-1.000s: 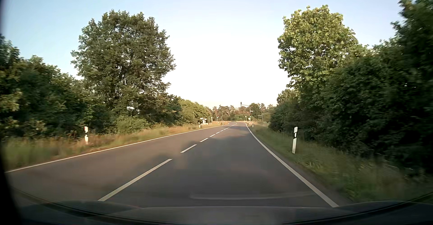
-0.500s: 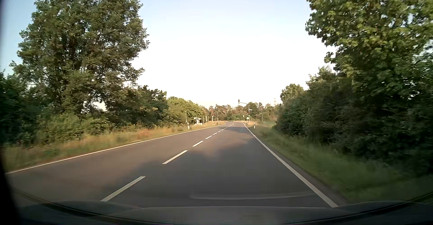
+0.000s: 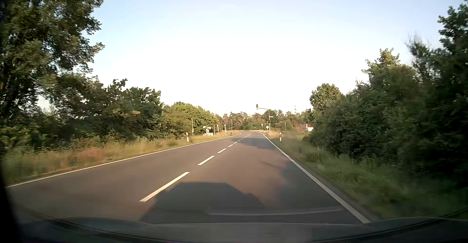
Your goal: Follow the waypoints while adhering to traffic rules and regulations
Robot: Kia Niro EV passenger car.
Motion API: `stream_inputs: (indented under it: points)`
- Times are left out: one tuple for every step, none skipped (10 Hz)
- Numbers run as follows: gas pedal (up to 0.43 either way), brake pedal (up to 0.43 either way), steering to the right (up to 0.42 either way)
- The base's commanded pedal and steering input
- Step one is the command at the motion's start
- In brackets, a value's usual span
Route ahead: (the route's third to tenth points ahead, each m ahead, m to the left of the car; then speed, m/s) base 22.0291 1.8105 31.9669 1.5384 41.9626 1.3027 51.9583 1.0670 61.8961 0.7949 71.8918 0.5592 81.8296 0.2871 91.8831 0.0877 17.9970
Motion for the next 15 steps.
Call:
stream_inputs:
  points:
    - [0.000, 0.012, 0.005]
    - [0.000, 0.012, 0.005]
    - [0.000, 0.012, 0.005]
    - [0.020, 0.012, 0.005]
    - [0.028, 0.012, 0.005]
    - [0.028, 0.012, 0.005]
    - [0.039, 0.012, 0.005]
    - [0.039, 0.012, 0.005]
    - [0.047, 0.012, 0.005]
    - [0.059, 0.012, 0.005]
    - [0.067, 0.012, 0.005]
    - [0.067, 0.012, 0.005]
    - [0.079, 0.012, 0.005]
    - [0.079, 0.012, 0.005]
    - [0.079, 0.018, 0.005]
